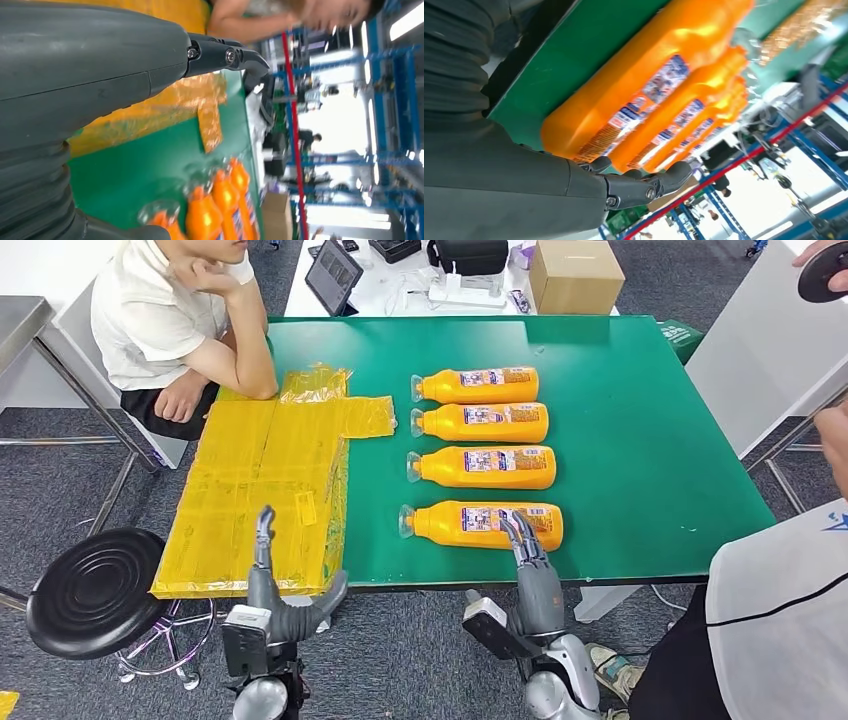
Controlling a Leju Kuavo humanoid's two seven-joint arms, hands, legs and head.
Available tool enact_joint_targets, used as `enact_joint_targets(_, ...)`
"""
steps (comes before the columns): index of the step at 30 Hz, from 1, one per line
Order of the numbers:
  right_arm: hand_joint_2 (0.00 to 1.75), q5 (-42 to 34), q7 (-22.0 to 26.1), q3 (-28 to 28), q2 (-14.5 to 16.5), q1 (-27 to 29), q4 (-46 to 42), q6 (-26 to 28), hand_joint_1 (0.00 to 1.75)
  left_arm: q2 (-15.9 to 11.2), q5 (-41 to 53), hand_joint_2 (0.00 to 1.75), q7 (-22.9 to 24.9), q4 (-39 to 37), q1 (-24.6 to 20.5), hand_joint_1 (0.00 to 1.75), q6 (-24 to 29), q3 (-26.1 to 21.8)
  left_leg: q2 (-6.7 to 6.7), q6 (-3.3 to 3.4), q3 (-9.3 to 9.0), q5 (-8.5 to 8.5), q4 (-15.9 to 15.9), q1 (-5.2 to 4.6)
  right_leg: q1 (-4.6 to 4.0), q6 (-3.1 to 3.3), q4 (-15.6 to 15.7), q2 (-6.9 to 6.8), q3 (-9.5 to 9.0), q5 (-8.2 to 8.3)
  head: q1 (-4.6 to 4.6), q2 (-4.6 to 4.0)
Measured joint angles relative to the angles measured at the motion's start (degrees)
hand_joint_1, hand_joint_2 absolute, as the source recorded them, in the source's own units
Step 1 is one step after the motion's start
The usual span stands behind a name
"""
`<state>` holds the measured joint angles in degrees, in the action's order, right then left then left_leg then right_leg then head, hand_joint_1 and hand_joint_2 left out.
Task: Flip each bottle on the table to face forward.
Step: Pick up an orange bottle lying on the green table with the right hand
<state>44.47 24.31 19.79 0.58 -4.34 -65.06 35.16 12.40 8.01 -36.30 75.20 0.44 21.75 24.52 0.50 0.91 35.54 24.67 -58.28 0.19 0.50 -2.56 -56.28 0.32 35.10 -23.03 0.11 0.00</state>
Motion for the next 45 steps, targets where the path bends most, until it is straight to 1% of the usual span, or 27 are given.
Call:
enact_joint_targets(7, 1.75, 7.7, -5.8, -1.0, -2.5, -5.7, 7.8, -1.1, 0.0, 0.0, -0.2, 1.75, 0.3, -4.4, -1.7, 0.0, -1.4, 3.0, 0.0, 0.01, 0.0, -0.01, 0.0, -0.01, 0.01, -0.01, 0.0, 0.0, 0.0, 0.01, 0.01, 0.0)
enact_joint_targets(14, 1.75, 14.1, -10.1, -1.0, -4.2, -10.5, 13.1, -1.9, 0.0, 0.1, -0.9, 1.75, 1.0, -5.9, -2.7, 0.0, -2.1, 5.1, 0.0, 0.01, 0.0, -0.01, 0.0, -0.02, 0.03, -0.02, 0.0, 0.0, -0.01, 0.02, 0.0, 0.0)
enact_joint_targets(21, 1.75, 15.4, -11.5, -1.0, -4.6, -13.3, 16.0, -2.9, 0.0, 0.2, -1.3, 1.75, 1.3, -6.7, -3.3, 0.0, -2.4, 6.1, 0.0, 0.01, 0.01, -0.01, 0.0, -0.02, 0.03, -0.02, 0.0, 0.0, 0.0, 0.02, 0.0, 0.0)
enact_joint_targets(30, 1.75, 15.8, -12.2, -0.8, -4.2, -19.3, 23.7, -3.5, 0.0, 0.8, -2.5, 1.75, 1.6, -8.3, -5.7, 0.0, -3.6, 7.4, 0.02, 0.07, 0.01, -0.06, 0.0, -0.04, 0.06, -0.06, 0.0, -0.01, -0.03, 0.06, 0.0, 0.0)
enact_joint_targets(34, 1.75, 16.2, -12.2, -0.7, -4.0, -20.3, 25.8, -3.4, 0.0, 0.8, -2.6, 1.75, 1.6, -8.8, -5.9, 0.0, -3.7, 8.0, 0.01, 0.07, 0.01, -0.06, 0.0, -0.04, 0.06, -0.06, 0.0, 0.0, -0.02, 0.05, 0.0, 0.0)
enact_joint_targets(38, 1.75, 18.2, -12.4, 0.3, -3.7, -21.4, 27.1, -2.9, 0.0, 0.8, -2.7, 1.75, 1.8, -9.0, -5.9, 0.0, -3.8, 8.4, 0.01, 0.07, 0.01, -0.05, 0.0, -0.04, 0.06, -0.06, 0.0, 0.0, -0.01, 0.05, 0.0, 0.0)
enact_joint_targets(45, 1.75, 19.5, -13.0, 3.4, -3.0, -21.5, 25.7, -4.2, 0.0, 0.8, -2.4, 1.75, 2.5, -8.9, -5.9, 0.0, -3.4, 9.0, 0.01, 0.07, 0.01, -0.05, 0.0, -0.04, 0.05, -0.06, 0.0, 0.0, -0.02, 0.05, -0.01, 0.0)
